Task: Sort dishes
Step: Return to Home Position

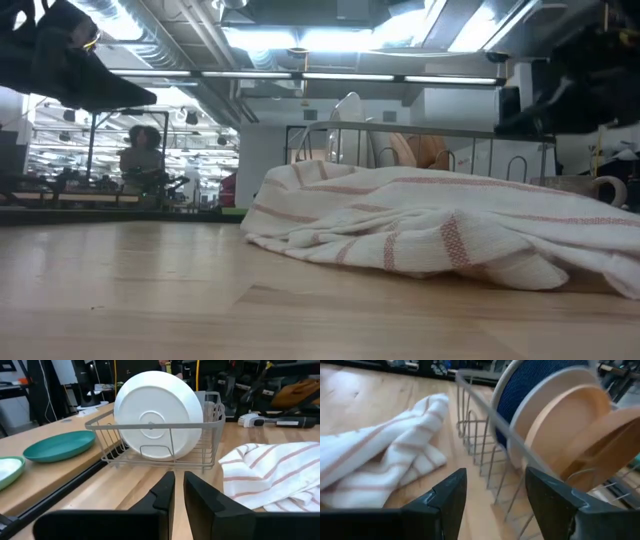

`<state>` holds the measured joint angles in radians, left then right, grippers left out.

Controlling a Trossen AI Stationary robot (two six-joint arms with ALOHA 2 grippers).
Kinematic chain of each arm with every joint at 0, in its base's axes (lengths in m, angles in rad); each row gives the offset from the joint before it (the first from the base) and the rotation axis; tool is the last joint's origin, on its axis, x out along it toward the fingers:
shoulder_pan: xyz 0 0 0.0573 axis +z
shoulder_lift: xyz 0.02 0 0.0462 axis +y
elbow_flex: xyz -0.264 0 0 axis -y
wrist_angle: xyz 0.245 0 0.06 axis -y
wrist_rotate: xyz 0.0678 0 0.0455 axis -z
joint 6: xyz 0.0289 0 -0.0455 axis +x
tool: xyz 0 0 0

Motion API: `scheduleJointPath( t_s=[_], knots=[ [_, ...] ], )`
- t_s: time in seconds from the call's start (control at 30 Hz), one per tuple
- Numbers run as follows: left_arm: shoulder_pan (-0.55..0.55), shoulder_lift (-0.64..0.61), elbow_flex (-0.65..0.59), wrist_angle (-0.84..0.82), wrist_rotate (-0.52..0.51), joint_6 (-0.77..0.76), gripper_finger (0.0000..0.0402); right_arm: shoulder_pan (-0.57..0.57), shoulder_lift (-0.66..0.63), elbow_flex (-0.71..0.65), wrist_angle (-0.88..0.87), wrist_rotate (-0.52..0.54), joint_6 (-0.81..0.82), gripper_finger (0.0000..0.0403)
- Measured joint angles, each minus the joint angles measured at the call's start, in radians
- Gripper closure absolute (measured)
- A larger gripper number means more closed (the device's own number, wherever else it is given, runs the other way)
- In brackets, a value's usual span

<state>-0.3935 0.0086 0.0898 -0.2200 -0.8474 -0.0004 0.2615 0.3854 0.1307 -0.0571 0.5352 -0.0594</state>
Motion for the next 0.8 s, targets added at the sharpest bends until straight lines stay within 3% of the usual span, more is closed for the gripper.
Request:
scheduleJointPath(
  t_s=[0.23, 0.8],
  knots=[
    [0.0, 0.0, 0.0, -0.004, -0.002, 0.024, 0.037, 0.001, -0.035, -0.078, 0.031, -0.025, -0.002, 0.0198],
    [0.0, 0.0, 0.0, -0.007, -0.002, 0.033, 0.037, 0.0, -0.032, -0.085, 0.033, -0.06, -0.13, 0.0198]
  ],
)
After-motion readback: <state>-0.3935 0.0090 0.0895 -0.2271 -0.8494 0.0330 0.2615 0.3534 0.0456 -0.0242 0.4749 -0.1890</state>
